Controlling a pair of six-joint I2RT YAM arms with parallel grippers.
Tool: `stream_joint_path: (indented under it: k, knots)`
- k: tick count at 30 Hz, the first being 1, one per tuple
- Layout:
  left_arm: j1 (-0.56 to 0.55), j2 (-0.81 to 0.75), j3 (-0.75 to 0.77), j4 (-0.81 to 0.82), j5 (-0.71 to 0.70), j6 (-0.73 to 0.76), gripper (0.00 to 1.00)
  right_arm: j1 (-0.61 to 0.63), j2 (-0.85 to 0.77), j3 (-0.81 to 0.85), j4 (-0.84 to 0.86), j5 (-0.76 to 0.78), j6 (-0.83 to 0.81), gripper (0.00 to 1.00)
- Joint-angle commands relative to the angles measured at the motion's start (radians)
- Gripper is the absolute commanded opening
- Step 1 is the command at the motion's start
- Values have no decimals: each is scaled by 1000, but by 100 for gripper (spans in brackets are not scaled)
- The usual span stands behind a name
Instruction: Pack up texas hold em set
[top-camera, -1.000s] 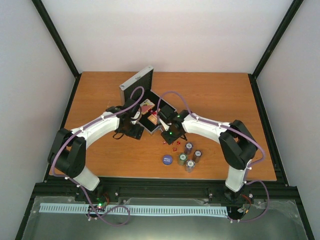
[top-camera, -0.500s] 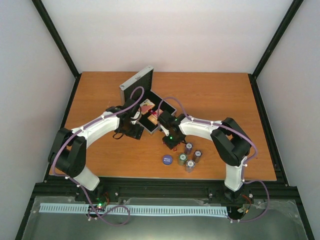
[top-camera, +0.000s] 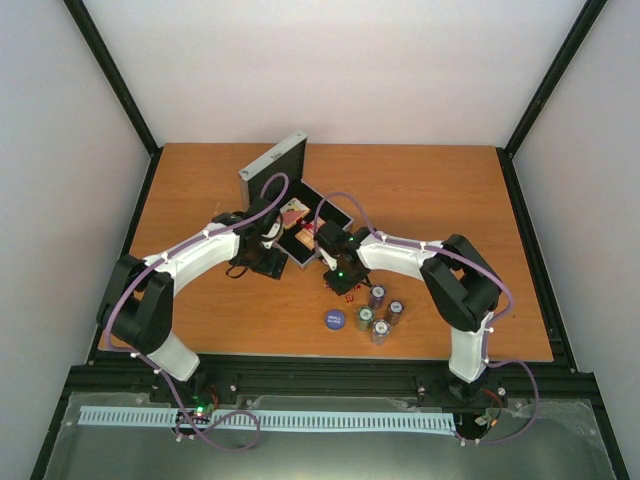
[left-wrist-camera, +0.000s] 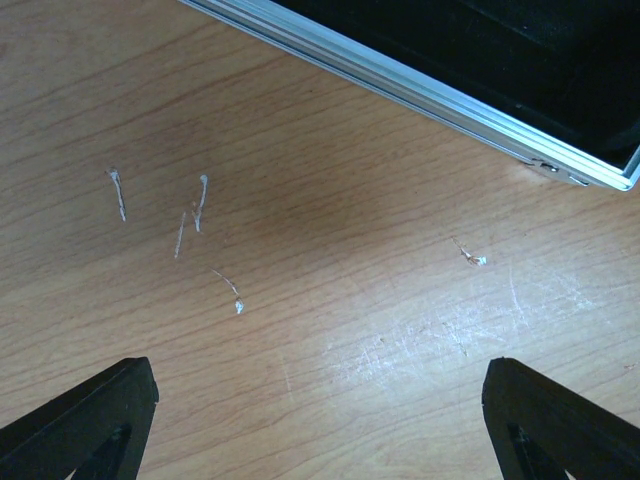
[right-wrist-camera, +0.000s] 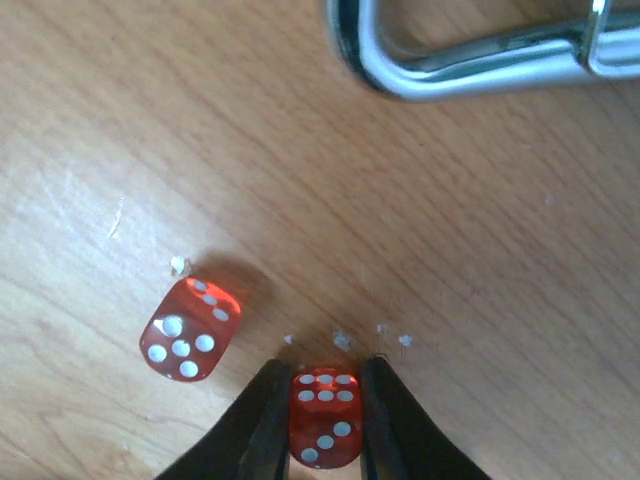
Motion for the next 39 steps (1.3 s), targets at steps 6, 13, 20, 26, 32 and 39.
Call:
stream_joint_path:
  k: [6,13,20,26,32,39]
  knots:
    - [11,4,23,11,5,17,92,-7,14,16,-47,57,6,4]
    - [11,-8,15,11,6,22,92,-51,24,178,-96,54,22,3]
    - [11,-24,2,11,10,24,92,-90,162,438,-98,23,30,3]
    - [13,-41,-1,8,11,26,92,-118,333,675,-79,5,27,3]
    - [15,-41,-3,5,4,31,92,-139,439,799,-44,2,37,3]
    - [17,-42,-16,9,10,31,92,-159,485,815,7,-24,64,3]
